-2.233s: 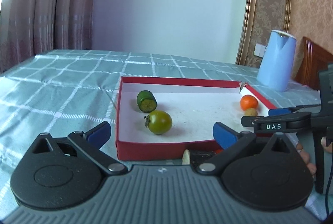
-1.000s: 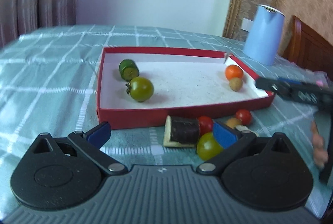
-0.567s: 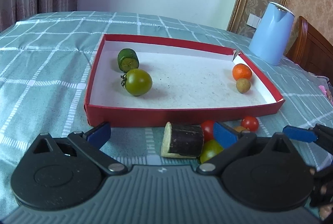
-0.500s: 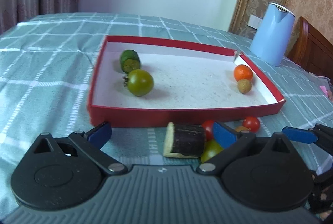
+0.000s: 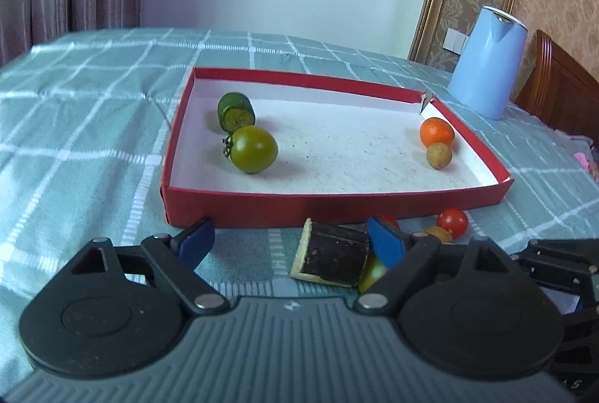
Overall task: Organize fruits
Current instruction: 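Grasp the dark cylindrical piece with the right tool, then carry the dark piece into the tray while the left tool grasps another dark piece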
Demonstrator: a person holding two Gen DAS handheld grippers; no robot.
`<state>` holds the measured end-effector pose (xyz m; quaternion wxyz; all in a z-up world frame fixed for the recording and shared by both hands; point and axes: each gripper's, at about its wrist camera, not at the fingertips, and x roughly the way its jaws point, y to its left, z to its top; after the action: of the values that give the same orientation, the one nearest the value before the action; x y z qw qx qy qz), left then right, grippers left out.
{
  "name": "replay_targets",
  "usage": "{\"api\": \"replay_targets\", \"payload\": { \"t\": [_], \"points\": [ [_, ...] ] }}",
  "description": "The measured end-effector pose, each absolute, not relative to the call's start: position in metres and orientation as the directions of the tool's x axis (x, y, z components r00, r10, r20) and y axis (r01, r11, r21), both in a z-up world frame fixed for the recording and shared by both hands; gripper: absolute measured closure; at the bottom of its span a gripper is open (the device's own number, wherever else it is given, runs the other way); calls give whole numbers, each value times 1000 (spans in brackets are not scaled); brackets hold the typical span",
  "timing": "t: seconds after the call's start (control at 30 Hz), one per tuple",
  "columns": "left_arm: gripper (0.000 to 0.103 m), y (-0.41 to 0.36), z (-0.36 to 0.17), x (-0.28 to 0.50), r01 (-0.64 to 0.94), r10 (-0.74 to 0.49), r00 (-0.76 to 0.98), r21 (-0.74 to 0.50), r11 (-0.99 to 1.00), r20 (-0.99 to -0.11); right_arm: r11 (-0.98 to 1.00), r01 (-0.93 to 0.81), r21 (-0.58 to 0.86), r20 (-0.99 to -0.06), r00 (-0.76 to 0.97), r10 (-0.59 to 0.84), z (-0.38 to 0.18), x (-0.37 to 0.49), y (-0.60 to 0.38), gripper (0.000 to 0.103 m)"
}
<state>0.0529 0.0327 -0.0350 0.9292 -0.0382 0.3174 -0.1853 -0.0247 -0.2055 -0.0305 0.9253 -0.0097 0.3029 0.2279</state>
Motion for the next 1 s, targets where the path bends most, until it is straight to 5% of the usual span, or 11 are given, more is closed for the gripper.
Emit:
{"api": "replay_targets", "payload": {
  "t": [0.33,0.53,0.77,0.9,1.0],
  "points": [
    [16,44,-33,50,340,-392,715,-203,918,-578,906,-408,112,-490,770,408,-25,-45,-218,67],
    [7,27,-34,58,327,-356,714,-162,931,-603,924,-360,128,-472,797,376,-19,-37,-233,67],
    [32,46,-34,48,366,-407,703,-194,910,-583,943,-306,132,-446,831,332,-1,-17,-246,67],
    [43,28,-37,38,389,-341,731,-49,920,-591,950,-272,152,-444,840,312,8,10,-246,67],
    [68,14,-38,29,433,-334,740,32,901,-584,959,-252,132,-444,850,284,9,28,-240,67]
  ]
}}
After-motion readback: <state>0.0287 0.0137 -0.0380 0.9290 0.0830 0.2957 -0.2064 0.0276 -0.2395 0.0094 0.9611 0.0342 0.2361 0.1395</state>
